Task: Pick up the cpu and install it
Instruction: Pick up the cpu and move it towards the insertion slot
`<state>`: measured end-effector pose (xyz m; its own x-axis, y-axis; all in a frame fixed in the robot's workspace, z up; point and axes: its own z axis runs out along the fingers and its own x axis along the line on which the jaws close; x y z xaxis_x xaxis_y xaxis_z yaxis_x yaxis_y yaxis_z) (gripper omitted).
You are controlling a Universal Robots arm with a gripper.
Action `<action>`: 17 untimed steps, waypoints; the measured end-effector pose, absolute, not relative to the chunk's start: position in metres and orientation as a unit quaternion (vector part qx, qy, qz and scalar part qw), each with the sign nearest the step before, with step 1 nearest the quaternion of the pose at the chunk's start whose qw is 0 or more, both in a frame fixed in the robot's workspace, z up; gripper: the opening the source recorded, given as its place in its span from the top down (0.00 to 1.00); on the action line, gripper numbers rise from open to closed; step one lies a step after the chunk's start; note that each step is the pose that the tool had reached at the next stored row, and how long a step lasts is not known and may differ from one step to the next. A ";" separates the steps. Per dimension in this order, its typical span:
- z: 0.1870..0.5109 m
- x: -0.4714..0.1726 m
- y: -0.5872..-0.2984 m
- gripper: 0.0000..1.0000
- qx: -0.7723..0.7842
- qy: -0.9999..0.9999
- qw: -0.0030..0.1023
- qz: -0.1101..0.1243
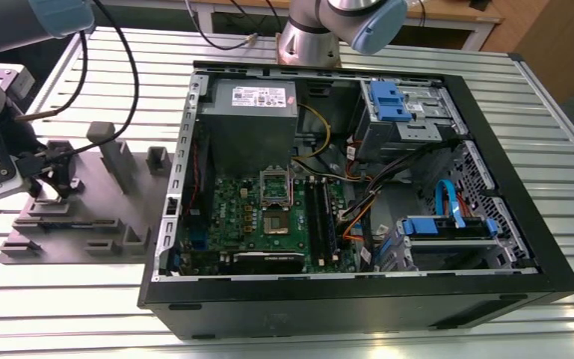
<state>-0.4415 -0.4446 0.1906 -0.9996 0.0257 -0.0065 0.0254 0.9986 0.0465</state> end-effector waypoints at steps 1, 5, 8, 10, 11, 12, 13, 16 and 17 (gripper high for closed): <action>0.191 -0.441 -0.445 0.53 0.013 1.000 0.004 0.023; 0.192 -0.440 -0.445 0.53 0.013 1.000 0.003 0.023; 0.197 -0.440 -0.445 0.53 0.013 1.000 0.003 0.023; 0.202 -0.440 -0.445 0.53 0.013 1.000 0.003 0.023; 0.205 -0.440 -0.445 0.53 0.013 1.000 0.003 0.023; 0.208 -0.440 -0.445 0.53 0.013 1.000 0.003 0.023; 0.210 -0.440 -0.445 0.53 0.013 1.000 0.003 0.023; 0.210 -0.440 -0.445 0.53 0.013 1.000 0.003 0.023; 0.209 -0.440 -0.445 0.53 0.013 1.000 0.003 0.023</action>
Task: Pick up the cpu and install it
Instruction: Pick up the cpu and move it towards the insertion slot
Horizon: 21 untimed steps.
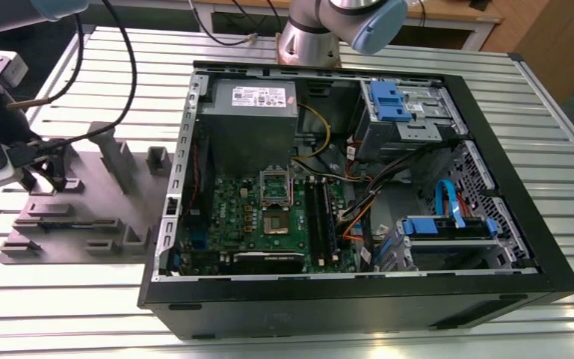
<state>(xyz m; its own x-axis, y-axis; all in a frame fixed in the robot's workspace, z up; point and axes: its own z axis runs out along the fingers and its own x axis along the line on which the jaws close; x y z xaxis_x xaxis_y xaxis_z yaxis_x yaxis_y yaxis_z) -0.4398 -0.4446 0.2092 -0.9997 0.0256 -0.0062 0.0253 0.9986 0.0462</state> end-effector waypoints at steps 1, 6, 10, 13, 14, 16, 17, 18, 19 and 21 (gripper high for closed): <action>0.208 -0.440 -0.445 0.53 0.013 1.000 0.003 0.023; 0.200 -0.440 -0.445 0.53 0.013 1.000 0.003 0.023; 0.194 -0.440 -0.445 0.53 0.013 1.000 0.003 0.023; 0.193 -0.440 -0.445 0.53 0.013 1.000 0.003 0.023; 0.192 -0.440 -0.445 0.53 0.013 1.000 0.003 0.023; 0.189 -0.440 -0.445 0.53 0.013 1.000 0.003 0.023; 0.188 -0.440 -0.445 0.53 0.013 1.000 0.003 0.023; 0.187 -0.440 -0.445 0.53 0.013 1.000 0.003 0.023; 0.187 -0.440 -0.445 0.53 0.013 1.000 0.003 0.023; 0.187 -0.440 -0.445 0.53 0.013 1.000 0.003 0.023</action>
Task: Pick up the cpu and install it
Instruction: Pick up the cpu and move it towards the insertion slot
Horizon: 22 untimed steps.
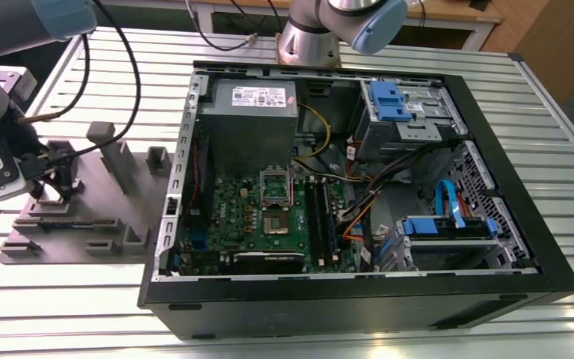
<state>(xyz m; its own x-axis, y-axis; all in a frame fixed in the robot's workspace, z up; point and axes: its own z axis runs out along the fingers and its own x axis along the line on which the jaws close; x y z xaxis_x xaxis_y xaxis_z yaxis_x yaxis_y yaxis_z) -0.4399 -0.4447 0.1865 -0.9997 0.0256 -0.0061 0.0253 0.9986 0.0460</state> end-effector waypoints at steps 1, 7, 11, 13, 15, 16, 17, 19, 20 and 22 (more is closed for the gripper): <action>0.185 -0.440 -0.445 0.53 0.013 1.000 0.003 0.023; 0.183 -0.440 -0.445 0.53 0.013 1.000 0.003 0.023; 0.183 -0.440 -0.445 0.53 0.013 1.000 0.003 0.023; 0.183 -0.440 -0.445 0.52 0.013 1.000 0.003 0.023; 0.183 -0.440 -0.445 0.46 0.013 1.000 0.003 0.023; 0.183 -0.440 -0.445 0.46 0.013 1.000 0.003 0.023; 0.183 -0.440 -0.445 0.46 0.013 1.000 0.003 0.023; 0.183 -0.440 -0.445 0.46 0.013 1.000 0.003 0.023; 0.183 -0.440 -0.445 0.46 0.013 1.000 0.003 0.023; 0.183 -0.440 -0.445 0.46 0.013 1.000 0.003 0.023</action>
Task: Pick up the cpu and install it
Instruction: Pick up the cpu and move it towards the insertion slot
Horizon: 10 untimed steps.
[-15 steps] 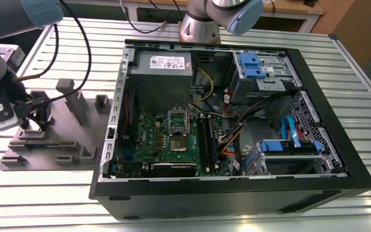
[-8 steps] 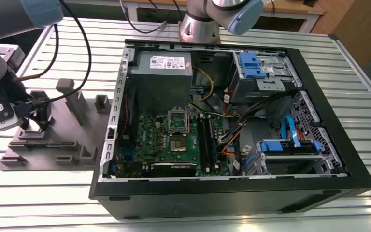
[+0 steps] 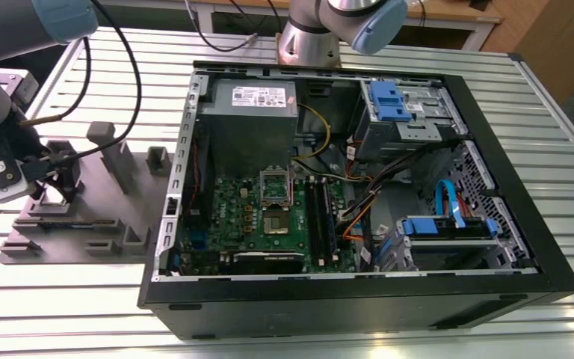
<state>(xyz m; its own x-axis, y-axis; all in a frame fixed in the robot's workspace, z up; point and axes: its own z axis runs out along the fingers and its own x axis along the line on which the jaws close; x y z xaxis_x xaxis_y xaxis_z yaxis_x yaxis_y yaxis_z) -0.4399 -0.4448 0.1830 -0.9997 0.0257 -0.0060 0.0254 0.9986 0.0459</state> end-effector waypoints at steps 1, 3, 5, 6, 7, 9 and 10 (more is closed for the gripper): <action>0.183 -0.440 -0.445 0.46 0.013 1.000 0.003 0.023; 0.183 -0.440 -0.445 0.46 0.012 1.000 0.003 0.023; 0.183 -0.440 -0.445 0.46 0.011 1.000 0.003 0.023; 0.183 -0.440 -0.445 0.46 0.010 1.000 0.003 0.023; 0.183 -0.440 -0.445 0.46 0.009 1.000 0.003 0.023; 0.183 -0.440 -0.445 0.46 0.007 1.000 0.003 0.023; 0.183 -0.440 -0.445 0.46 0.006 1.000 0.003 0.023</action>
